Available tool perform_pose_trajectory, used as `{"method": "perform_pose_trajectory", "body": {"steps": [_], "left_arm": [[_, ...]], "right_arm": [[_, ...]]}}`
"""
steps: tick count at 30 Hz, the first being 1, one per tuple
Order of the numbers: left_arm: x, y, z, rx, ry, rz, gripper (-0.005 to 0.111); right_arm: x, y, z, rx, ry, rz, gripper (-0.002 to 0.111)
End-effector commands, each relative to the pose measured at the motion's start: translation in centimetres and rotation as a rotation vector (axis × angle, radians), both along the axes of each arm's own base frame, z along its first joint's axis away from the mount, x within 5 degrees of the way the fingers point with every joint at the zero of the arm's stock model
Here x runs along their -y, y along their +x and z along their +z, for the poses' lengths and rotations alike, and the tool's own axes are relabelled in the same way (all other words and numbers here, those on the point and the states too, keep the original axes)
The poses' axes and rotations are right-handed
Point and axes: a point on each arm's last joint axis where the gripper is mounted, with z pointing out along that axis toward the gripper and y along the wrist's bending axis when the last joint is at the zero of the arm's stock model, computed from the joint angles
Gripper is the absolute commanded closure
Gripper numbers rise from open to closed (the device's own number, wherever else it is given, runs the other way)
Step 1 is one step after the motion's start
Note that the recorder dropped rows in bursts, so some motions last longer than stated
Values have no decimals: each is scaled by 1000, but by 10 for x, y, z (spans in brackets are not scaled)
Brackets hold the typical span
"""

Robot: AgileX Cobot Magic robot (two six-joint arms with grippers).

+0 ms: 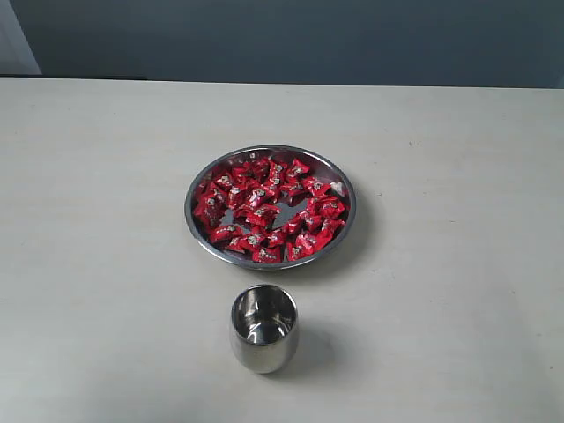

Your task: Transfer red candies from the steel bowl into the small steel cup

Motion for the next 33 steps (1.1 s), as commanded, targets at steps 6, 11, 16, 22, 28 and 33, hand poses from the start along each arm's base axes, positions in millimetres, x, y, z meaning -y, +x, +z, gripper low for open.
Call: {"method": "perform_pose_trajectory", "body": {"steps": [6,11,16,22,28,33], "left_arm": [[0,0,-1,6,1,1,105],[0,0,-1,6,1,1,105],[0,0,-1,6,1,1,105],[0,0,-1,6,1,1,105],[0,0,-1,8,0,1,105],[0,0,-1,8,0,1,105]], "right_arm": [[3,-30,54,709,59,-4,109],[4,-26,50,745,665,285,109],[0,-6,21,387,952,252,109],[0,-1,5,204,885,148,109],[-13,-5,48,305,488,290,109],[-24,42,116,49,179,385,109]]}}
